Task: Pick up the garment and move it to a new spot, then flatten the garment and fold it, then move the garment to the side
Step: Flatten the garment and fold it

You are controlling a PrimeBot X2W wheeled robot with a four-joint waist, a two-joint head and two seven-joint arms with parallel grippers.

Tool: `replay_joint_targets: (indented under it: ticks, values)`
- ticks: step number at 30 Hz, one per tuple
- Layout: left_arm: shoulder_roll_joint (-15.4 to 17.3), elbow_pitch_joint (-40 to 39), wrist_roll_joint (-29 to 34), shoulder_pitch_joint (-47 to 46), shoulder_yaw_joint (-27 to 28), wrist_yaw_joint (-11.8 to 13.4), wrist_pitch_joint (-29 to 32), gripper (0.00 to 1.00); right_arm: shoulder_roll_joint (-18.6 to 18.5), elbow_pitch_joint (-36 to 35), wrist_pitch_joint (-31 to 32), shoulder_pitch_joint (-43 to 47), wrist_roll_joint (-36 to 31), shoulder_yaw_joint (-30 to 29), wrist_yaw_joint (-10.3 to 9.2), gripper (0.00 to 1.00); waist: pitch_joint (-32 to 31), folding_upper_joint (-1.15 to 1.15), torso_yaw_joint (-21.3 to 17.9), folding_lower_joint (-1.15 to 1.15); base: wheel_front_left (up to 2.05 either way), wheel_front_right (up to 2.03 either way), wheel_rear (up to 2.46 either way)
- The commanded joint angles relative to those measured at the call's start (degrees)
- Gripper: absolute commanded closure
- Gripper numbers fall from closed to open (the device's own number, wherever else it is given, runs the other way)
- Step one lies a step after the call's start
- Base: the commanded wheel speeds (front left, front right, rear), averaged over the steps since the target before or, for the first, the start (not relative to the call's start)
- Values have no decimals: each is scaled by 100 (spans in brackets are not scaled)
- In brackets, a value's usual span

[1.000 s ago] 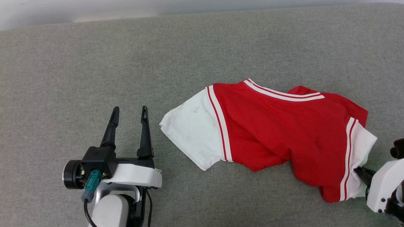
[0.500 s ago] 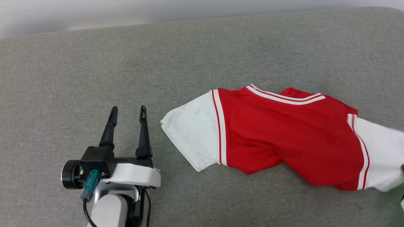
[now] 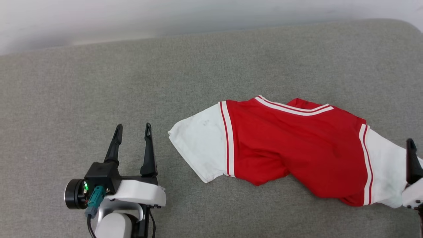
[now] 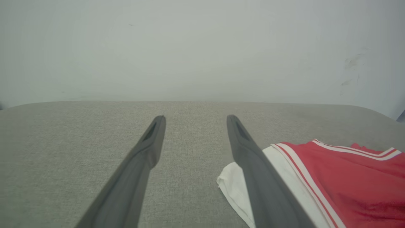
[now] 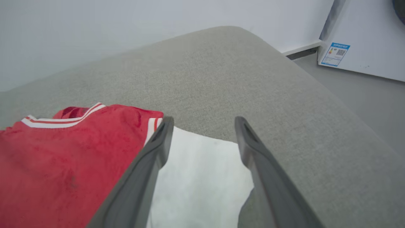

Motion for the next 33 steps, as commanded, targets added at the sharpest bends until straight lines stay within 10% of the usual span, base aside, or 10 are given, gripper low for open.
replay_joint_targets:
  ticks: [1,20,33]
  values:
    - [1,15,20,51,24,-10,-13,0,44,-61,-108,-44,-64,73,-2,0,-78,0,-1,0,0,0,0]
    - [290,322,146,157,98,-138,160,0,524,-1889,-510,891,-699,1638,-3,0,-564,0,-33,0,0,0,0]
    - [922,631,-63,-1477,-507,-996,3492,0,577,-2098,-324,644,-454,1732,-3,0,102,0,-459,0,0,0,0]
